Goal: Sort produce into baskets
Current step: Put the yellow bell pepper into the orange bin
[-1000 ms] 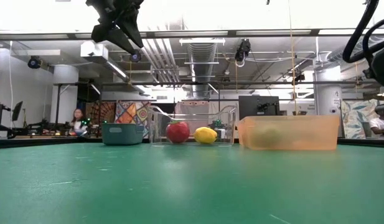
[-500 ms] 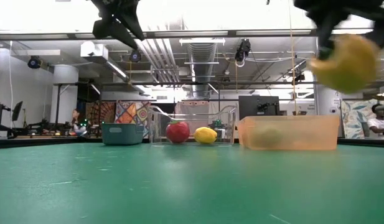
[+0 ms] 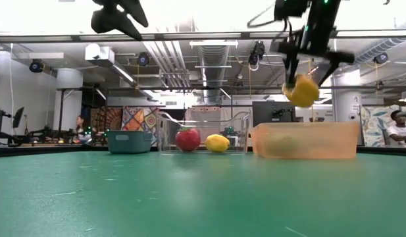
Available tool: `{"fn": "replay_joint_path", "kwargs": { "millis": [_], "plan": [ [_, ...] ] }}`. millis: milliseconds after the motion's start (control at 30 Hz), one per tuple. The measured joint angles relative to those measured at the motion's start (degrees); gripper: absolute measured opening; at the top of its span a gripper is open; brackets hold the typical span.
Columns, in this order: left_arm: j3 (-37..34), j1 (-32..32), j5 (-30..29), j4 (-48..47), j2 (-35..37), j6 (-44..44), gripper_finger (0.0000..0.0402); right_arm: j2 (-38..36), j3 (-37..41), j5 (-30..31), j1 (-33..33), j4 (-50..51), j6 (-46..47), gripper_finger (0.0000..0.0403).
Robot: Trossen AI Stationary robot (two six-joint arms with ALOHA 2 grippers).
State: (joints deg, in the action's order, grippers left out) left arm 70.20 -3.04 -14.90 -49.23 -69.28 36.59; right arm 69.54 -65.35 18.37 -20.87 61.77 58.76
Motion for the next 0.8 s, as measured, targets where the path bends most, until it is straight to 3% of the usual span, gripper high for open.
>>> {"fn": "replay_joint_path", "kwargs": {
  "millis": [133,267,467,667,800],
  "plan": [
    [0.0,-1.1,0.0,-0.3,0.0,4.1,0.0168,0.1,6.9,-8.2,-8.5,-15.0,-7.8,0.0327],
    [0.1,-2.0,0.9,-1.6,0.0,8.8,0.0168,0.9,11.3,-11.6,-10.6,-26.2,-8.6,0.034],
    [0.1,-3.3,9.2,-8.1,0.0,15.4,0.0168,3.2,11.6,-11.5,-10.7,-24.0,-10.2,0.0365],
    [-0.1,-7.6,17.9,-10.7,-0.2,15.8,0.0168,3.4,11.4,-11.6,-11.0,-24.2,-12.5,0.0367],
    [-0.1,-10.6,21.7,-10.7,-1.7,17.0,0.0168,3.9,11.4,-15.6,-12.2,-24.1,-13.4,0.0368]
  ]
}}
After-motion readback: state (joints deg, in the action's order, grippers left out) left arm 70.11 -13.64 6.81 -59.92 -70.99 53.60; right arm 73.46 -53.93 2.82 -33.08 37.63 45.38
